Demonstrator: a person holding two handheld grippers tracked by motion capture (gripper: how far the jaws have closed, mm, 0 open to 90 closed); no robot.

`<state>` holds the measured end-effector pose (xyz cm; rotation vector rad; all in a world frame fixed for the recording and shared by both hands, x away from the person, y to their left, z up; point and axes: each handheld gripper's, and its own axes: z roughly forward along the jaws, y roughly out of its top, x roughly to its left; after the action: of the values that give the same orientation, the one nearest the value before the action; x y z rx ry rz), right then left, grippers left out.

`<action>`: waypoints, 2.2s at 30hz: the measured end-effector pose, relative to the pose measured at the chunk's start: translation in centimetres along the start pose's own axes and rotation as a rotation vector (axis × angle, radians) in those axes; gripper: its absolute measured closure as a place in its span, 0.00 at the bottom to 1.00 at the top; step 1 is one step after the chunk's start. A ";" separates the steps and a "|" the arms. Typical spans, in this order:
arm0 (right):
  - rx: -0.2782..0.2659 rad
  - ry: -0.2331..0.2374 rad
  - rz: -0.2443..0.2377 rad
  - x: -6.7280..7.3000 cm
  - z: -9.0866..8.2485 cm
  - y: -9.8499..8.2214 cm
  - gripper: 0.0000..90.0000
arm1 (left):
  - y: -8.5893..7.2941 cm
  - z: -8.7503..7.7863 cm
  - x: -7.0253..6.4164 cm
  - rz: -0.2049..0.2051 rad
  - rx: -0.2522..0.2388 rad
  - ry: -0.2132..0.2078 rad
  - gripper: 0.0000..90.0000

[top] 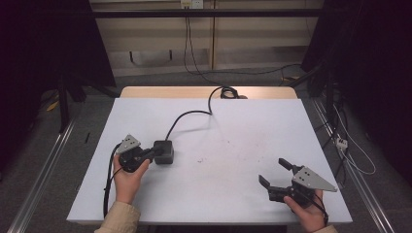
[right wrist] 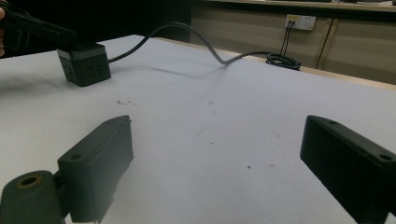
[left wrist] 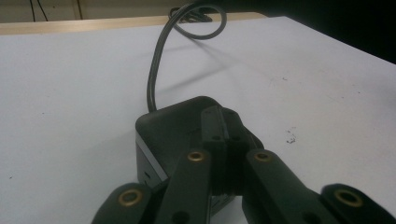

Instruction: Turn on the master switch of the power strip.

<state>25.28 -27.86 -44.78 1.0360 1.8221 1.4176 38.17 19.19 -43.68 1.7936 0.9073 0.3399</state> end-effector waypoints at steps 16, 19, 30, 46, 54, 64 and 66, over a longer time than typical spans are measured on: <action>-0.001 0.001 0.002 0.0 0.0 0.0 0.10 | 0.0 0.0 -0.1 0.004 0.006 0.006 1.00; -0.001 0.003 0.002 0.0 0.0 0.0 0.10 | 0.0 0.0 -0.1 0.004 0.007 0.007 1.00; 0.000 0.002 0.001 0.0 0.0 0.0 0.10 | 0.1 0.0 -0.2 0.008 0.012 0.011 1.00; 0.000 0.000 -0.001 0.0 0.0 0.0 0.10 | 0.2 0.1 -0.4 0.013 0.020 0.024 1.00; -0.002 0.000 -0.002 0.0 -0.1 0.0 0.10 | 0.2 0.1 -0.5 0.007 0.025 0.030 1.00; -0.005 0.000 -0.003 0.0 -0.1 0.0 0.10 | 0.4 0.0 -0.7 0.031 0.043 0.046 1.00; -0.004 0.000 -0.002 0.0 -0.1 0.0 0.10 | 0.4 0.0 -0.7 0.029 0.043 0.045 1.00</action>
<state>25.21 -27.90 -44.74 1.0314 1.8195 1.4193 37.83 18.59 -43.22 1.8464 0.9272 0.3828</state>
